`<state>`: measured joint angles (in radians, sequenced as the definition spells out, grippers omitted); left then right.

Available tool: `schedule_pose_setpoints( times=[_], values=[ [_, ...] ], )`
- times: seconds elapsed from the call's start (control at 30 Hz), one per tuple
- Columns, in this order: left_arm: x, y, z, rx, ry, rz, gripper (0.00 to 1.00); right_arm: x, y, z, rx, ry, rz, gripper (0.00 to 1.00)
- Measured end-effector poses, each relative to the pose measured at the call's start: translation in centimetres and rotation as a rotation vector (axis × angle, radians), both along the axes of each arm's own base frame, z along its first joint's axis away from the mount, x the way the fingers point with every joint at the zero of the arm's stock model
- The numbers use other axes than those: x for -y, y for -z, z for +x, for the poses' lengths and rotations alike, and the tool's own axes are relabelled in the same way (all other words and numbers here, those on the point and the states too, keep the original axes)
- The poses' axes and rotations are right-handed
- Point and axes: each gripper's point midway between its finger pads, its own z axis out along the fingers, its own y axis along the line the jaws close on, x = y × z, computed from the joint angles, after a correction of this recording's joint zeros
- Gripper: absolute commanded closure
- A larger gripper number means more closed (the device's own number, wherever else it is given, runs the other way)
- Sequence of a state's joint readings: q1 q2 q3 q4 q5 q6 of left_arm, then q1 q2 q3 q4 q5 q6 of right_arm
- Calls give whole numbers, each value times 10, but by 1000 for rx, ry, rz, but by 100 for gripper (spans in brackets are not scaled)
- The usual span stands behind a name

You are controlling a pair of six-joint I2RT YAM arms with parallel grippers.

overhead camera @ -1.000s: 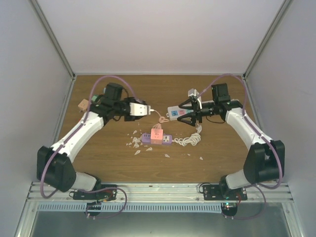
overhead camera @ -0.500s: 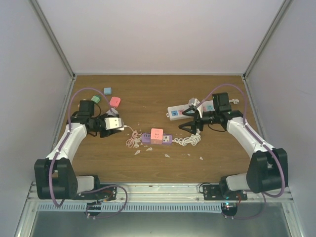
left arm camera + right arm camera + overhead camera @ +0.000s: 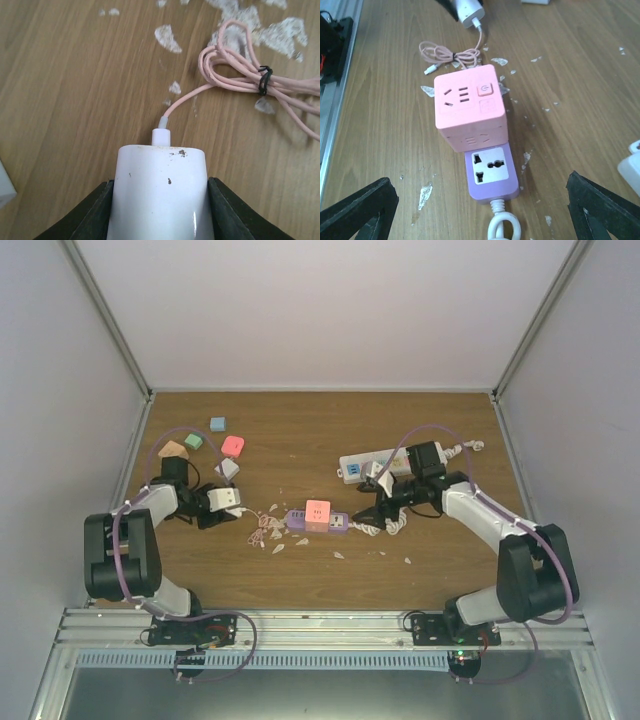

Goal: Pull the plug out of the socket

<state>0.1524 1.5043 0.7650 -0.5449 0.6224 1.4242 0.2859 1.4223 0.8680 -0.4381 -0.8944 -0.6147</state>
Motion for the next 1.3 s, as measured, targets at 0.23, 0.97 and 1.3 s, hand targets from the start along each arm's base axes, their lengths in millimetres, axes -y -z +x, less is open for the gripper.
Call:
schedule_pose_setpoints(
  times=[0.23, 0.97, 1.3],
  values=[
    [-18, 19, 10, -5, -42, 30, 64, -19, 24, -9, 15, -66, -67, 8],
    [-1, -40, 17, 81, -20, -69, 1, -41, 61, -15, 93, -130, -120, 8],
    [117, -87, -22, 74, 228, -241, 1, -48, 74, -10, 90, -137, -163, 8]
  ],
)
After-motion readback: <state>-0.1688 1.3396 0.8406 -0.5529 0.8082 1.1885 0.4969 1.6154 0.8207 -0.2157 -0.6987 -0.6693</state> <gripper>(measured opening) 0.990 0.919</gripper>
